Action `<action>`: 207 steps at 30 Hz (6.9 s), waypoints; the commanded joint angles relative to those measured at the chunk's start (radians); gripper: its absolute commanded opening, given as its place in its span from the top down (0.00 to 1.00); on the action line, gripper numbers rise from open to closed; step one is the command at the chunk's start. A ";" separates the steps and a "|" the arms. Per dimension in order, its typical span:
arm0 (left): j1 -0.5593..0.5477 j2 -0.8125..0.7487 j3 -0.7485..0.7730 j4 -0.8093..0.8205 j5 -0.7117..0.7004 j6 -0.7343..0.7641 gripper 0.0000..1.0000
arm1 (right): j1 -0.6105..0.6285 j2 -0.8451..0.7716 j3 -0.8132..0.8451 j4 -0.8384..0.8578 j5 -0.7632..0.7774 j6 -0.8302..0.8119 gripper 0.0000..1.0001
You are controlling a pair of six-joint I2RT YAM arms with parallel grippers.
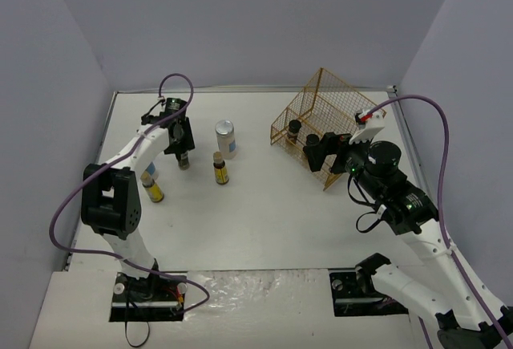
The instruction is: Organize the condiment bottles
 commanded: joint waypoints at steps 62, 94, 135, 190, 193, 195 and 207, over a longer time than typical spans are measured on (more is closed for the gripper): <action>-0.621 0.000 0.135 -0.004 0.110 0.084 0.30 | -0.001 -0.027 -0.098 0.077 0.143 -0.078 0.00; -0.563 -1.175 -0.267 -0.158 -0.468 0.127 0.03 | 0.183 0.413 0.064 0.219 -0.181 -0.289 0.00; -0.283 -1.338 -0.563 -0.083 -0.124 0.145 0.03 | 0.328 0.678 -0.032 0.371 0.096 -0.270 0.89; -0.218 -1.318 -0.563 -0.069 -0.068 0.144 0.03 | -0.087 0.556 -0.069 0.205 0.372 0.060 0.57; -0.218 -1.314 -0.564 -0.069 -0.068 0.142 0.03 | -0.087 0.513 -0.059 0.184 0.354 0.054 0.44; -0.217 -1.312 -0.562 -0.070 -0.067 0.141 0.03 | -0.086 0.483 -0.044 0.155 0.343 0.045 0.37; -0.214 -1.309 -0.559 -0.066 -0.062 0.119 0.03 | -0.078 0.335 0.119 0.019 0.066 -0.070 0.14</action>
